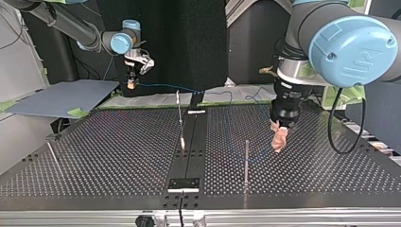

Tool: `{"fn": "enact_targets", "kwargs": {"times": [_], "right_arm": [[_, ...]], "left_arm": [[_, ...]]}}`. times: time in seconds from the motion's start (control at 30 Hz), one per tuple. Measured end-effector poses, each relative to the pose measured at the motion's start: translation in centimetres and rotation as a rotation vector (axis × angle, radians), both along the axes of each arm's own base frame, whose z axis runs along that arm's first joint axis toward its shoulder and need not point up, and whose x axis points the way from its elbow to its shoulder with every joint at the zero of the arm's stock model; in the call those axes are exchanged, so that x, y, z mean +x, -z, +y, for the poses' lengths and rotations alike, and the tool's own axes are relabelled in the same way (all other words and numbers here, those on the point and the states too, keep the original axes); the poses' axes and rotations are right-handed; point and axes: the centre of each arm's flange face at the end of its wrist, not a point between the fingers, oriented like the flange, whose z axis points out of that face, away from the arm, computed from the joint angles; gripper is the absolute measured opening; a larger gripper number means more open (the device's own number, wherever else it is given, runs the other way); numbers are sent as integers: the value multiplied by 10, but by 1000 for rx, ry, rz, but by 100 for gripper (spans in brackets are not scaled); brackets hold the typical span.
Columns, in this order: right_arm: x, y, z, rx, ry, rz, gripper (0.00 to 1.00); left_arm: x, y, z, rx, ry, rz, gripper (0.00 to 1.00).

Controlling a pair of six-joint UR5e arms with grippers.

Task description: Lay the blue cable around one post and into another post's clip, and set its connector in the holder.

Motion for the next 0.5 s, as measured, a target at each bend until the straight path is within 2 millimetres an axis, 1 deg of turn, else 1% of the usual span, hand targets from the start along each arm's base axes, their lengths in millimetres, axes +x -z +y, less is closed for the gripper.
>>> {"fn": "enact_targets", "kwargs": {"times": [0.33,0.43,0.5], "right_arm": [[0,0,0,1,0,0,0],[0,0,0,1,0,-1,0],[0,0,0,1,1,-2,0]], "left_arm": [[-1,0,-2,-6,2,1,100],[-5,2,-5,-4,12,4,100],[-11,4,-7,2,32,-2,100]]}}
